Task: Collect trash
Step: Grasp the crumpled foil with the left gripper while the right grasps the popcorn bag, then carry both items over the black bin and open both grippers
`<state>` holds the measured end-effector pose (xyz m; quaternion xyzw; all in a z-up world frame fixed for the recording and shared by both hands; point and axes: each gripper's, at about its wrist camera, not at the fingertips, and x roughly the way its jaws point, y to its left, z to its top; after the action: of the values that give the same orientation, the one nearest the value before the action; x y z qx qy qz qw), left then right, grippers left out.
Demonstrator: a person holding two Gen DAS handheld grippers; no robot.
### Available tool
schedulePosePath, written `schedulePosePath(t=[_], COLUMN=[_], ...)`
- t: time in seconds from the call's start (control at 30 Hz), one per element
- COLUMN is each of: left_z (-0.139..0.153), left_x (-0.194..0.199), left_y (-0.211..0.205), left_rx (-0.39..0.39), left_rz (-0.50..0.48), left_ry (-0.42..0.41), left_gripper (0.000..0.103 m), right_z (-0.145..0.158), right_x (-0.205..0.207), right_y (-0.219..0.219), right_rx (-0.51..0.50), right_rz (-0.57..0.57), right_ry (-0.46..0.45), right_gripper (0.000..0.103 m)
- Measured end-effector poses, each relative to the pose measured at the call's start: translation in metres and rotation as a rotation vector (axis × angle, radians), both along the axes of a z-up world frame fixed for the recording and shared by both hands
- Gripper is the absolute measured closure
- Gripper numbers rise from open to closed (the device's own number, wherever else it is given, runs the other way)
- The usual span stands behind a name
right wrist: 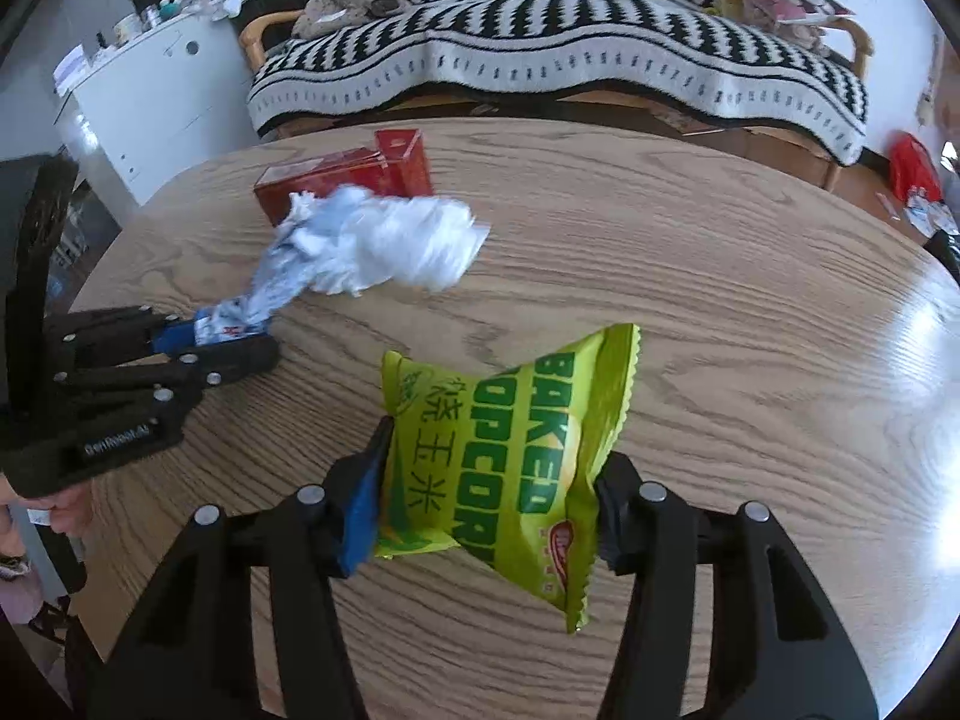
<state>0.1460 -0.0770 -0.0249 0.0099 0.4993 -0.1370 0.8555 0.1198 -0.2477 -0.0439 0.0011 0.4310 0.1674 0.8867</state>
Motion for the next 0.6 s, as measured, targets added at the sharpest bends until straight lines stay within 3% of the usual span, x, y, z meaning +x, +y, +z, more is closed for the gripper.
schedulePosePath(t=[0.23,0.6], left_z=[0.009,0.044], left_x=[-0.013,-0.049], left_y=[0.002,-0.008], left_rx=[0.023,0.018], left_rz=[0.031,0.004], left_ry=[0.018,-0.017], left_gripper=[0.077,0.077], right_z=[0.009,0.04], right_x=[-0.013,-0.051], right_y=[-0.008,-0.025], right_rx=[-0.002,0.014], right_rz=[-0.021,-0.059], right_ry=[-0.015,-0.055], right_gripper=[0.05,0.05])
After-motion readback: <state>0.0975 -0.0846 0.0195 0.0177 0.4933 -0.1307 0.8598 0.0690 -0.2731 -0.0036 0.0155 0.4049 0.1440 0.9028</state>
